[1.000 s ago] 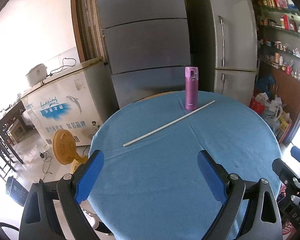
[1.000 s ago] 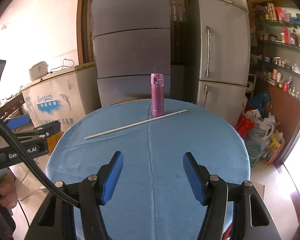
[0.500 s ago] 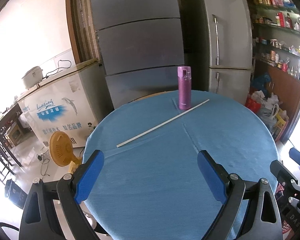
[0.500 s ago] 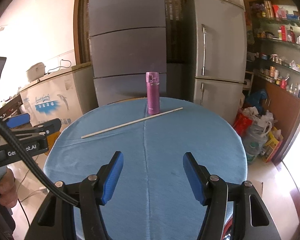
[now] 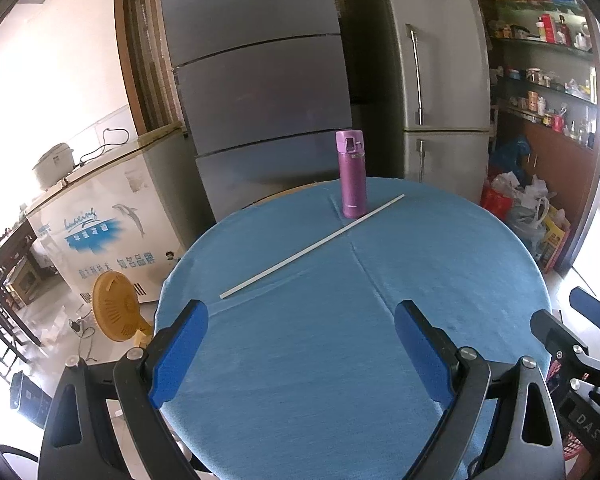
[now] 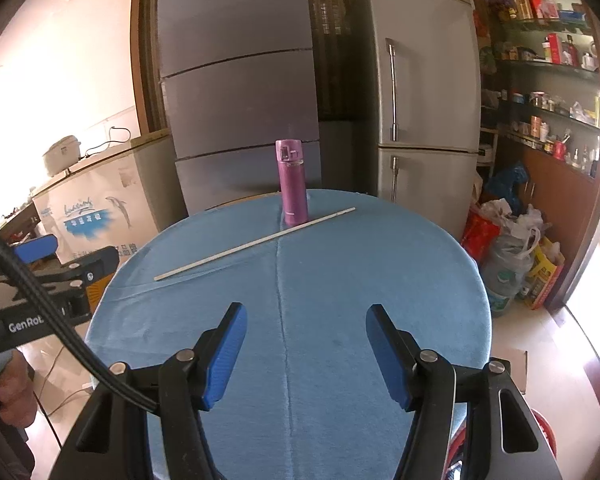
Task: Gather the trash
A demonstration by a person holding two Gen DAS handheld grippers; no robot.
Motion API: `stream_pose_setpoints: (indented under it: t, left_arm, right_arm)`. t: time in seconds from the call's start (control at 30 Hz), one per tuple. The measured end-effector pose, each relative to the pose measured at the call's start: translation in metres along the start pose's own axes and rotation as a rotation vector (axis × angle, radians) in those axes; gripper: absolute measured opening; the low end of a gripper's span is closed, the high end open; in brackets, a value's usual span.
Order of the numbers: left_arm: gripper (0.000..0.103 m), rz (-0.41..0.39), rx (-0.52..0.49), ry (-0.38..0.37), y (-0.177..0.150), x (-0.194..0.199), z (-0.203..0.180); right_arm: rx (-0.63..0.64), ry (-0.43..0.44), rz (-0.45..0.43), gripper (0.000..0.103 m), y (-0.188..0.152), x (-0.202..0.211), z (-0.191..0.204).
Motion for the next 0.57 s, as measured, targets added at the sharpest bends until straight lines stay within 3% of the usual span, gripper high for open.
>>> stream_pose_setpoints:
  t: [0.57]
  left_arm:
    - [0.094,0.024,0.023,-0.033,-0.008,-0.025,0.019]
  right_arm:
    - [0.012,0.004,0.073,0.066,-0.003,-0.034,0.024]
Point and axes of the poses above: each gripper's, at about its wrist camera, not at the fingertips, and x roughly against the way its jaws point, z to its left, y to its top, the point moved 5 cm from there along -x, roughly the way its jaws point, and after that the axes turned 2 degrees about z, right-handed, at the moved point
